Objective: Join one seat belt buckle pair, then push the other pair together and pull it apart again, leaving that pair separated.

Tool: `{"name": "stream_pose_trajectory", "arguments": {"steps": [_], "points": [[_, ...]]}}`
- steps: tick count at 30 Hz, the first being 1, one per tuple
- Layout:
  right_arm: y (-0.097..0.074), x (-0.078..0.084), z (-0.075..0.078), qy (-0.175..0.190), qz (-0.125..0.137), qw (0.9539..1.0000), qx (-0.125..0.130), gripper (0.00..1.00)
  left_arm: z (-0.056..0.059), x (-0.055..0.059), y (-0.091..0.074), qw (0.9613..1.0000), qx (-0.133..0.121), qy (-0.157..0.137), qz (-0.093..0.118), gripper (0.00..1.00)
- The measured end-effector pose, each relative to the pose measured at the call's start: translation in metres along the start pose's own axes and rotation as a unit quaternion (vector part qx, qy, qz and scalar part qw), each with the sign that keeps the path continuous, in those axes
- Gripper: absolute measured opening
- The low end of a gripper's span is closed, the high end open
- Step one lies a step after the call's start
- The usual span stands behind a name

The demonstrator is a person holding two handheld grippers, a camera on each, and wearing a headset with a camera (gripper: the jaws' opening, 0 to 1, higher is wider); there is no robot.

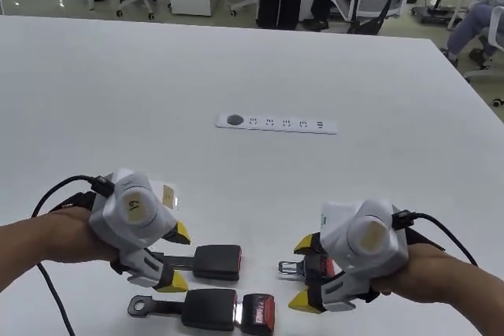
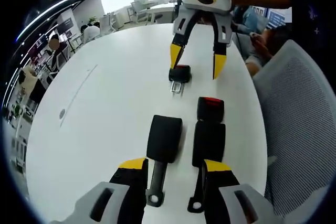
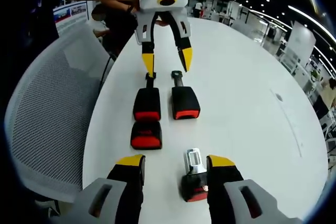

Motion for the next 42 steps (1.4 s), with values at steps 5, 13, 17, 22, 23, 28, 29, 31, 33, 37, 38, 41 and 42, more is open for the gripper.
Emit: {"name": "stream_pose_trajectory", "arguments": {"steps": [5,13,17,22,23,28,29,31,33,37,38,41,42], "points": [[-0.007,0.006,0.01,-0.001,-0.009,0.9999,0.006,0.45,-0.007,-0.001,0.005,1.0,-0.003,0.003,0.0,0.44],[-0.015,0.021,0.021,0.002,-0.032,0.9995,0.005,0.44,-0.017,0.002,0.013,1.0,0.003,0.001,-0.005,0.44],[-0.015,0.028,0.025,0.003,-0.042,0.9991,0.0,0.44,-0.023,0.01,0.017,0.9999,0.005,-0.002,-0.01,0.44],[-0.015,0.035,0.031,0.005,-0.052,0.9986,-0.006,0.43,-0.027,0.012,0.02,0.9998,0.01,-0.006,-0.016,0.43],[-0.015,0.036,0.03,0.004,-0.053,0.9986,-0.008,0.43,-0.027,0.014,0.022,0.9998,0.011,-0.007,-0.016,0.43],[-0.014,0.042,0.033,0.003,-0.061,0.998,-0.015,0.42,-0.027,0.014,0.028,0.9995,0.021,-0.005,-0.025,0.43],[-0.014,0.044,0.033,0.002,-0.063,0.9979,-0.018,0.42,-0.027,0.015,0.029,0.9994,0.022,-0.005,-0.026,0.43],[-0.014,0.047,0.034,0.003,-0.067,0.9976,-0.021,0.41,-0.027,0.017,0.033,0.9992,0.026,-0.003,-0.03,0.42],[-0.014,0.048,0.035,0.0,-0.069,0.9974,-0.023,0.39,-0.027,0.016,0.035,0.999,0.029,-0.001,-0.033,0.41],[-0.011,0.054,0.039,0.002,-0.071,0.9971,-0.027,0.38,-0.029,0.022,0.043,0.9985,0.035,0.003,-0.042,0.4],[-0.011,0.054,0.038,0.002,-0.072,0.997,-0.028,0.38,-0.029,0.023,0.044,0.9984,0.037,0.003,-0.043,0.39],[-0.009,0.057,0.039,0.002,-0.073,0.9968,-0.032,0.37,-0.029,0.022,0.046,0.998,0.042,0.0,-0.048,0.36],[-0.009,0.057,0.039,0.002,-0.073,0.9968,-0.033,0.36,-0.028,0.023,0.046,0.9978,0.044,0.0,-0.049,0.35]]}}
Point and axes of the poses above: the centre of the closed fingertips' face, and the gripper's own axes: y roughly forward along the fingers, z roughly to its right, x roughly out of its underside, the point moved 5 cm from there along -y, roughly backward along the fingers, and after that the axes turned 15 degrees about z, right-handed, at the moved point
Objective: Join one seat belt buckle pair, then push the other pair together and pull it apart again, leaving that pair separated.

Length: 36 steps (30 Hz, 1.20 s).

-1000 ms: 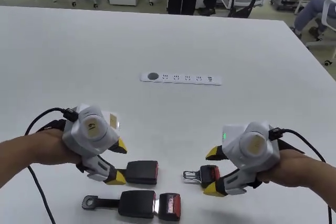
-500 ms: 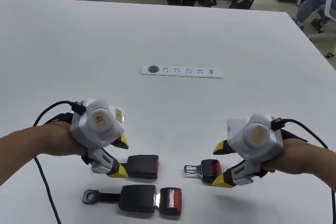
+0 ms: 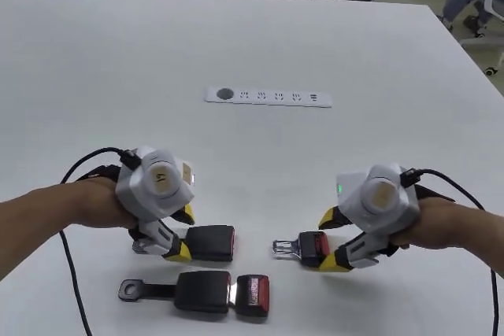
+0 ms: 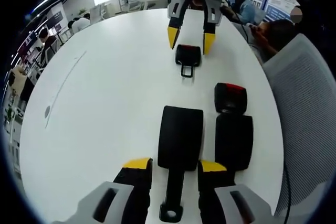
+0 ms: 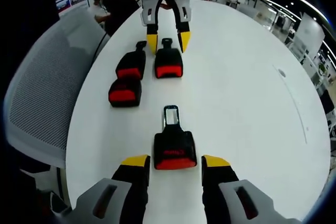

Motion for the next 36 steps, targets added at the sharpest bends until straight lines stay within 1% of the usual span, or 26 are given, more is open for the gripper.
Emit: {"name": "stream_pose_trajectory", "arguments": {"steps": [5,8,15,22,27,36], "points": [[0.002,0.003,0.0,-0.001,-0.005,1.0,-0.007,0.34,0.002,0.001,0.003,1.0,0.008,0.0,-0.005,0.34],[0.003,0.001,-0.002,-0.007,-0.005,0.9999,-0.007,0.32,0.003,0.002,0.005,0.9999,0.014,0.002,-0.01,0.32],[0.004,0.002,-0.001,-0.011,-0.005,0.9999,-0.008,0.31,0.002,0.004,0.006,0.9998,0.016,0.005,-0.009,0.32],[0.005,0.003,0.0,-0.009,-0.005,0.9999,-0.006,0.3,0.005,0.002,0.006,0.9998,0.017,0.008,-0.013,0.31],[0.006,-0.001,-0.002,-0.006,-0.005,0.9999,-0.006,0.3,0.005,0.002,0.006,0.9998,0.015,0.002,-0.01,0.31],[0.012,-0.006,-0.003,-0.007,-0.004,0.9999,-0.008,0.3,0.006,0.002,0.006,0.9997,0.016,0.005,-0.015,0.31]]}}
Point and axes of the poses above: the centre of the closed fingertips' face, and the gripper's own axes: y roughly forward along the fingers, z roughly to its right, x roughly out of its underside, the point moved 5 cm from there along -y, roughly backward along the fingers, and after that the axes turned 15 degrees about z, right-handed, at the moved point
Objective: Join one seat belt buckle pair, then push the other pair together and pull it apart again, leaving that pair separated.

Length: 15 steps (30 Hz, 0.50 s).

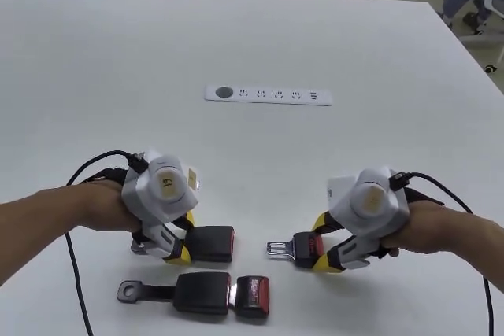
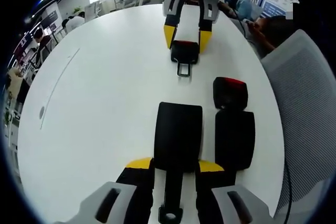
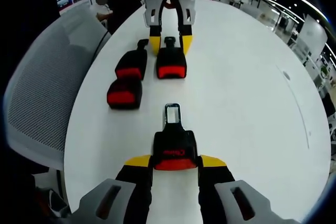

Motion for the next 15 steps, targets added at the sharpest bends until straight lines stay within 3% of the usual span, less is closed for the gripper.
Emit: {"name": "stream_pose_trajectory", "arguments": {"steps": [15], "points": [[0.013,-0.017,-0.003,0.004,0.009,0.9999,0.004,0.3,-0.002,0.001,0.001,1.0,-0.003,-0.001,-0.009,0.31]]}}
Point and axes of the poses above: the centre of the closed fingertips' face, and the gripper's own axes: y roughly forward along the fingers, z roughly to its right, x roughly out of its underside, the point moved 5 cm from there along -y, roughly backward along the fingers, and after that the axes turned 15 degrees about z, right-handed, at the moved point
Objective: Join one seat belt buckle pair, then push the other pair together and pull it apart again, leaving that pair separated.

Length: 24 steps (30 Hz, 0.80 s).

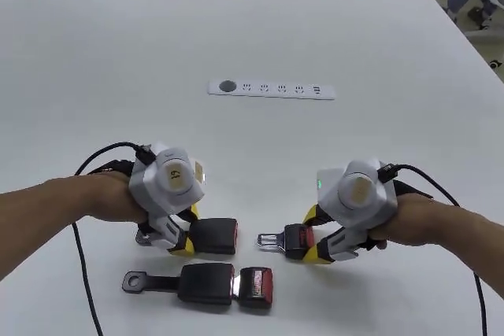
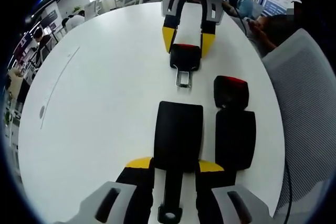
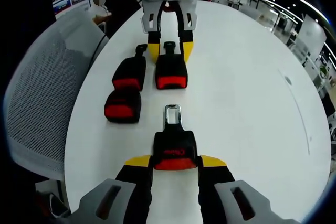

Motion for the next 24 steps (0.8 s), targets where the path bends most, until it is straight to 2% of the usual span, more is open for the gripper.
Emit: {"name": "stream_pose_trajectory", "arguments": {"steps": [9,15,24], "points": [[0.01,-0.006,0.001,0.0,0.003,1.0,0.0,0.3,0.0,-0.001,0.001,1.0,0.002,-0.002,-0.008,0.31],[0.014,-0.017,-0.004,0.0,0.006,1.0,-0.002,0.3,0.0,0.0,0.001,1.0,-0.001,-0.006,-0.005,0.31],[0.024,-0.021,-0.002,0.0,0.01,0.9999,-0.005,0.3,0.001,-0.001,0.001,0.9999,-0.001,-0.005,-0.01,0.31]]}}
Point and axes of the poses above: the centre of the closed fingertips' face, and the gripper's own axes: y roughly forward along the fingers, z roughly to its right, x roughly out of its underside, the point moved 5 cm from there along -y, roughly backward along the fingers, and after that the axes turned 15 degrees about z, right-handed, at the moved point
